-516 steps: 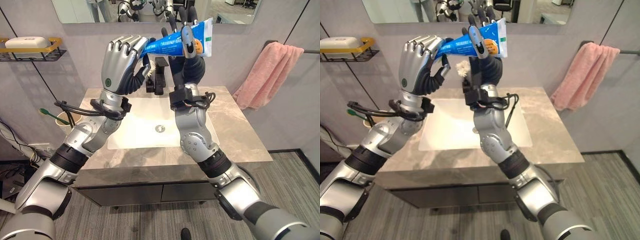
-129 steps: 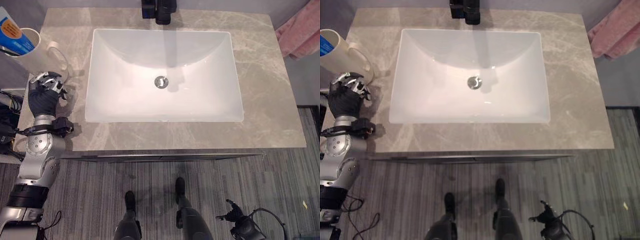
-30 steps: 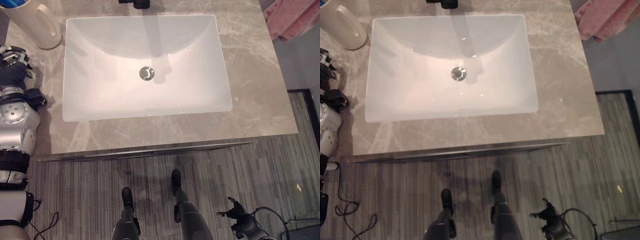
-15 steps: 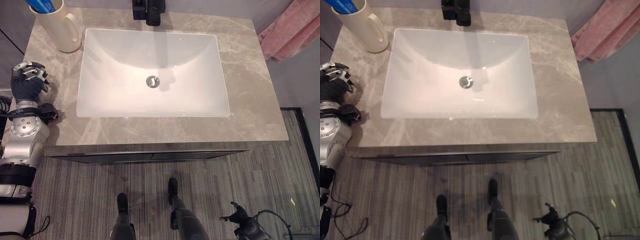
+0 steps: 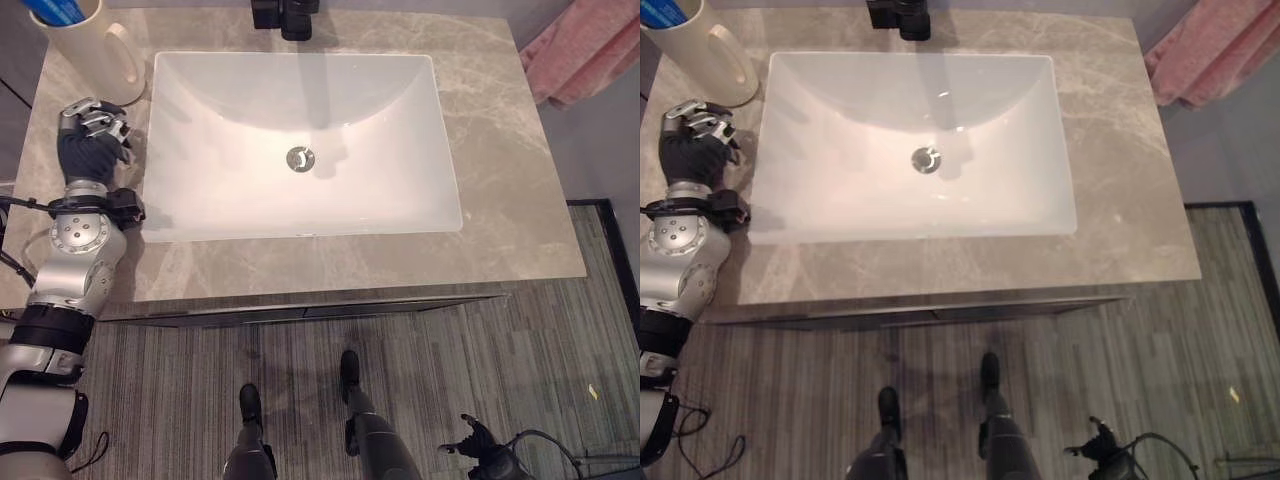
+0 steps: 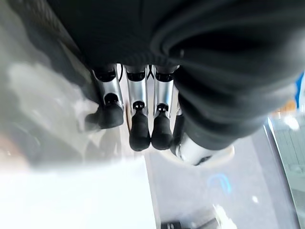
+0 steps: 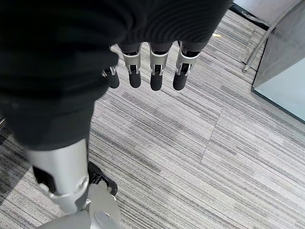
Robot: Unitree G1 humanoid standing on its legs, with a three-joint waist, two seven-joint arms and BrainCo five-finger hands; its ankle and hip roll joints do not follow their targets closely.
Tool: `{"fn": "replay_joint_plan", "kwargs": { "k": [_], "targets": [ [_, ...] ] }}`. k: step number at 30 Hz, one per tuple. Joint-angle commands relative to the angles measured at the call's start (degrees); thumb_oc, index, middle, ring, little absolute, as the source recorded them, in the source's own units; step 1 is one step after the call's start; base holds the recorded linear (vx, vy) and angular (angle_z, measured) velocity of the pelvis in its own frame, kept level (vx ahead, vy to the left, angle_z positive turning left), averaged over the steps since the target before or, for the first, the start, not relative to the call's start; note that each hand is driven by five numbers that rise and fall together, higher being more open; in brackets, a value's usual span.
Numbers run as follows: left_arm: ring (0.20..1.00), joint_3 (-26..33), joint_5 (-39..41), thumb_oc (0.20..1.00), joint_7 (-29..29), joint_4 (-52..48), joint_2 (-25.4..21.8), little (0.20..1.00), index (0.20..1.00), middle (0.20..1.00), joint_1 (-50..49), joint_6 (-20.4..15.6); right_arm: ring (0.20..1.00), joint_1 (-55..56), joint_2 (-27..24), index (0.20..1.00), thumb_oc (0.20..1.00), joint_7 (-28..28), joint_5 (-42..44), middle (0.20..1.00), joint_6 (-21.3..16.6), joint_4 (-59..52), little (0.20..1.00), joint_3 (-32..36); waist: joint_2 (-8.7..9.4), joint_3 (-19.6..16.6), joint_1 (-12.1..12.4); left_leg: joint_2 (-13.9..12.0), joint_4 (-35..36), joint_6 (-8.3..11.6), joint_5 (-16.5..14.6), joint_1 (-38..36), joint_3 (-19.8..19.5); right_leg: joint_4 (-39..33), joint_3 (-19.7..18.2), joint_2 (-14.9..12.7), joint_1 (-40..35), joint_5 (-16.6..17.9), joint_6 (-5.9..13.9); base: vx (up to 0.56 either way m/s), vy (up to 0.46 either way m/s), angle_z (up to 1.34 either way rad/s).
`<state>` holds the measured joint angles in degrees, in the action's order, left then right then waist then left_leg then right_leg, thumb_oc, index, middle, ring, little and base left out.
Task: Put brush and paste in cup on sink, flatten towel.
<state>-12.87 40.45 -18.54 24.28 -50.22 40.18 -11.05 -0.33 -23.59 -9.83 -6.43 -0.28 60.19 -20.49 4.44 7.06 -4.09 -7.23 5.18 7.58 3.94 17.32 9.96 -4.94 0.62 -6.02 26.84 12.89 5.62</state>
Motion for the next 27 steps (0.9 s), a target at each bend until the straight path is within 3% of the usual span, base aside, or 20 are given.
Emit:
{"fn": "replay_joint_plan", "kwargs": {
  "k": [1,27],
  "targets": [
    [0.200,-1.9,1.4,0.200,-0.2,5.5,-0.1,0.200,0.200,0.200,3.2,-0.1,1.000,-0.7,-2.7,1.000,1.000,-1.2,1.2,1.000,-0.4,-0.6,1.000,-0.2,-0.95,1.4,-1.4,0.5,-0.2,-1.49,2.6,4.5,-5.8,-0.1,-0.2,-3.8,-3.4,-4.4,5.98,0.04,0.017,-0.09],
    [0.200,0.2,0.9,0.200,-2.0,5.9,-3.6,0.200,0.200,0.200,4.4,-0.5,1.000,-2.1,-3.5,1.000,1.000,-1.1,2.1,1.000,-0.9,-0.3,1.000,0.0,-0.62,1.6,-0.6,0.0,-0.2,-1.40,2.7,5.7,-6.9,-0.1,0.7,-3.4,-2.8,-4.9,5.98,0.01,0.000,0.00]
  ]
}}
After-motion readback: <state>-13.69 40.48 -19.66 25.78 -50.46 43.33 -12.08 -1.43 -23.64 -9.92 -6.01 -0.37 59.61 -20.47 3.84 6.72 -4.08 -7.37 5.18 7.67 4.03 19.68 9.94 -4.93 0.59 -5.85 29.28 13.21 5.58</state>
